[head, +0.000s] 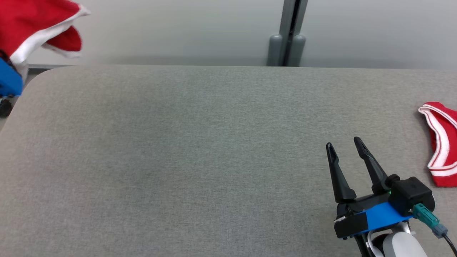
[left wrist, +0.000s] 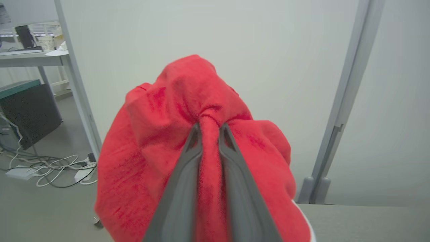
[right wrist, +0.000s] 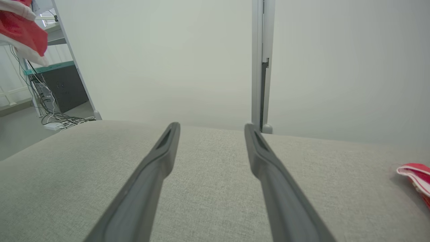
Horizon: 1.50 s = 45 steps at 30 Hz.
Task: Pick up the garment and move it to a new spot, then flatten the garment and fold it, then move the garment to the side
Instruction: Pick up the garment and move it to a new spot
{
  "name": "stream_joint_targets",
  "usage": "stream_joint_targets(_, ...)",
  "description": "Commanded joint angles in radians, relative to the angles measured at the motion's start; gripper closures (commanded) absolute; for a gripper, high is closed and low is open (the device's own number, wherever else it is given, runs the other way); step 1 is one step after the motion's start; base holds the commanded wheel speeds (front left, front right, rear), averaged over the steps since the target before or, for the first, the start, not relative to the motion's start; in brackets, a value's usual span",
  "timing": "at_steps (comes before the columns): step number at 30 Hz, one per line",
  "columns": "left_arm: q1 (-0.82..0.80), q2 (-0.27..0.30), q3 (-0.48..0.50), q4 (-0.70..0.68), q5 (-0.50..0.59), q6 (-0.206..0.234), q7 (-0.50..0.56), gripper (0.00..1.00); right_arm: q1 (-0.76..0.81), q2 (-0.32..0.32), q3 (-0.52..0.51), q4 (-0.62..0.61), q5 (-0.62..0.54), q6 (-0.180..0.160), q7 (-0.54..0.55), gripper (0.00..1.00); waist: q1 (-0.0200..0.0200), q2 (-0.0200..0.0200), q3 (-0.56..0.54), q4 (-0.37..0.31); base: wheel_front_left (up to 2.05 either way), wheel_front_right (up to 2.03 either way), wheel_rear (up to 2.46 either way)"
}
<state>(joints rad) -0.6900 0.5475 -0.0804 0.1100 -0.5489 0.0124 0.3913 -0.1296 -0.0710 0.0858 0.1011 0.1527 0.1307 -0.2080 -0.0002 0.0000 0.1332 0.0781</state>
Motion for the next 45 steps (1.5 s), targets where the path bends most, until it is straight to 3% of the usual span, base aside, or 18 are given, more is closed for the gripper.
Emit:
stream_joint_targets(1, -0.018, -0.013, -0.016, -0.037, -0.006, -0.008, 0.016, 1.0, 0.017, 0.005, 0.0, 0.0, 0.002, 0.0, -0.006, 0.0, 0.0002, 0.0, -0.031, -0.039, 0.0, 0.0, 0.0)
stream_joint_targets(9, -0.026, -0.087, -0.16, -0.214, -0.013, -0.041, 0.11, 1.0, 0.017, 0.015, 0.012, 0.001, 0.006, 0.0, -0.004, 0.0, 0.0002, 0.0, -0.041, -0.15, 0.0, 0.0, 0.0)
stream_joint_targets(16, 0.023, -0.17, -0.291, -0.202, 0.007, -0.061, 0.104, 1.0, 0.016, 0.019, 0.016, 0.001, 0.01, 0.0, -0.01, 0.0, 0.0002, 0.0, -0.027, -0.229, 0.0, 0.0, 0.0)
stream_joint_targets(26, 0.154, -0.283, -0.396, 0.037, 0.065, -0.053, -0.102, 1.0, 0.005, 0.02, 0.039, 0.007, 0.016, 0.0, -0.012, 0.0, 0.0002, 0.0, -0.008, -0.308, 0.0, 0.0, 0.0)
stream_joint_targets(34, 0.22, -0.372, -0.48, 0.329, 0.105, -0.074, -0.268, 1.0, -0.001, 0.021, 0.049, 0.012, 0.013, 0.0, -0.007, 0.0, 0.0002, 0.0, 0.006, -0.313, 0.0, 0.0, 0.0)
stream_joint_targets(35, 0.226, -0.384, -0.488, 0.362, 0.102, -0.076, -0.28, 0.95, -0.003, 0.021, 0.051, 0.013, 0.014, 0.0, -0.007, 0.0, 0.0002, 0.0, 0.006, -0.31, 0.0, 0.0, 0.0)
stream_joint_targets(36, 0.23, -0.393, -0.493, 0.39, 0.099, -0.081, -0.293, 0.45, -0.005, 0.021, 0.053, 0.014, 0.015, 0.0, -0.006, 0.0, 0.0002, 0.0, 0.006, -0.307, 0.0, 0.0, 0.0)
stream_joint_targets(37, 0.23, -0.393, -0.493, 0.39, 0.099, -0.081, -0.293, 0.45, -0.005, 0.021, 0.053, 0.014, 0.015, 0.0, -0.006, 0.0, 0.0002, 0.0, 0.006, -0.307, 0.0, 0.0, 0.0)
stream_joint_targets(38, 0.232, -0.404, -0.496, 0.417, 0.093, -0.081, -0.303, 0.0, -0.004, 0.021, 0.053, 0.015, 0.016, 0.0, -0.006, 0.0, 0.0002, 0.0, 0.007, -0.302, 0.0, 0.0, 0.0)
stream_joint_targets(45, 0.21, -0.443, -0.483, 0.47, 0.059, -0.097, -0.407, 0.0, 0.011, 0.021, 0.036, 0.011, 0.009, 0.0, -0.001, 0.0, 0.0002, 0.0, -0.006, -0.245, 0.0, 0.0, 0.0)
